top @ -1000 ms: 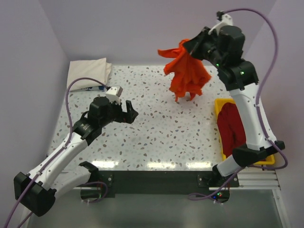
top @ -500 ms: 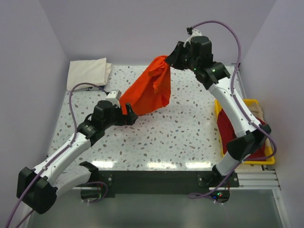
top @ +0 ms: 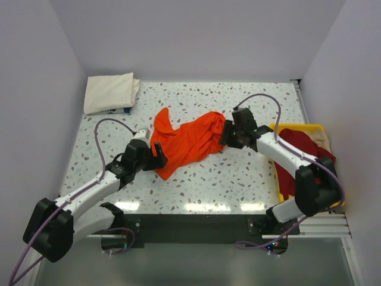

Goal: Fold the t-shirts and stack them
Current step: Flatten the tshirt out

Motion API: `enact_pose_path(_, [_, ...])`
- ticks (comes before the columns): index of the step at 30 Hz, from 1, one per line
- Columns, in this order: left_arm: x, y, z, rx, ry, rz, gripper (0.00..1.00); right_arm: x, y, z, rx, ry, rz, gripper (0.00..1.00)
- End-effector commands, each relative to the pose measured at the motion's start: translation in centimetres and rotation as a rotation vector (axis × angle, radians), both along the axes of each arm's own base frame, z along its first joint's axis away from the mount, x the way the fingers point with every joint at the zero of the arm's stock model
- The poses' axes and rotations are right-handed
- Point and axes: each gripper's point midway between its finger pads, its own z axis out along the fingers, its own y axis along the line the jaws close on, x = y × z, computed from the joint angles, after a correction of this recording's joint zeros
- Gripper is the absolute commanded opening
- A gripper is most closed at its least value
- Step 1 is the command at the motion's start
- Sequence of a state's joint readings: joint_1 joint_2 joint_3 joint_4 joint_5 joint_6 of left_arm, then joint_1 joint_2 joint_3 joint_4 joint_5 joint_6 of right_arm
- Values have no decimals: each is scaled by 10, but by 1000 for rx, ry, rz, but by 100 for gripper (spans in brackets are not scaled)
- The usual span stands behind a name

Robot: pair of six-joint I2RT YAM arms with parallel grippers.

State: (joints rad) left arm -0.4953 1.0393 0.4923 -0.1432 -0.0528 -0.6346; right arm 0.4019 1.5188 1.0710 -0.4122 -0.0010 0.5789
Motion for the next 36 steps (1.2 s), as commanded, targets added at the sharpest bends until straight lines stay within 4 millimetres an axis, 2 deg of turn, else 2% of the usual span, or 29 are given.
enact_pose_path(1, [2, -9, -7, -12, -35, 1, 81, -10, 19, 4, 83, -105, 13, 49])
enact_pose_path(6, [-15, -22, -32, 21, 21, -40, 75, -38, 52, -38, 67, -38, 90, 49])
enact_pose_path(9, [-20, -23, -39, 47, 28, -34, 73, -43, 57, -50, 68, -26, 83, 49])
enact_pose_path(12, [-21, -20, -43, 87, 22, -23, 73, -41, 57, -55, 77, -36, 58, 49])
enact_pose_path(18, [-22, -21, -54, 161, 30, -27, 71, -36, 73, -60, 133, -59, 54, 49])
enact_pose_path(19, [-22, -23, -56, 165, 33, -32, 69, -36, 73, -63, 135, -55, 49, 49])
enact_pose_path(20, [-25, -25, -61, 181, 47, -43, 61, -37, 77, -66, 146, -53, 34, 49])
enact_pose_path(22, [-25, -26, -62, 185, 48, -44, 58, -38, 78, -68, 147, -50, 30, 49])
enact_pose_path(24, [-25, -27, -62, 183, 47, -41, 45, -40, 82, -71, 145, -51, 31, 49])
enact_pose_path(25, [-25, -27, -60, 182, 46, -43, 33, -41, 85, -71, 149, -49, 32, 49])
enact_pose_path(27, [-23, -29, -53, 178, 37, -41, 23, -42, 89, -74, 144, -49, 29, 49])
enact_pose_path(31, [-14, -30, -26, 166, -18, -27, 0, -43, 92, -84, 134, -37, 10, 50])
enact_pose_path(34, [-6, -33, 3, 139, -71, -21, 0, -41, 91, -91, 133, -34, -12, 49])
enact_pose_path(36, [-1, -36, 22, 121, -103, -20, 0, -39, 92, -91, 141, -40, -24, 43])
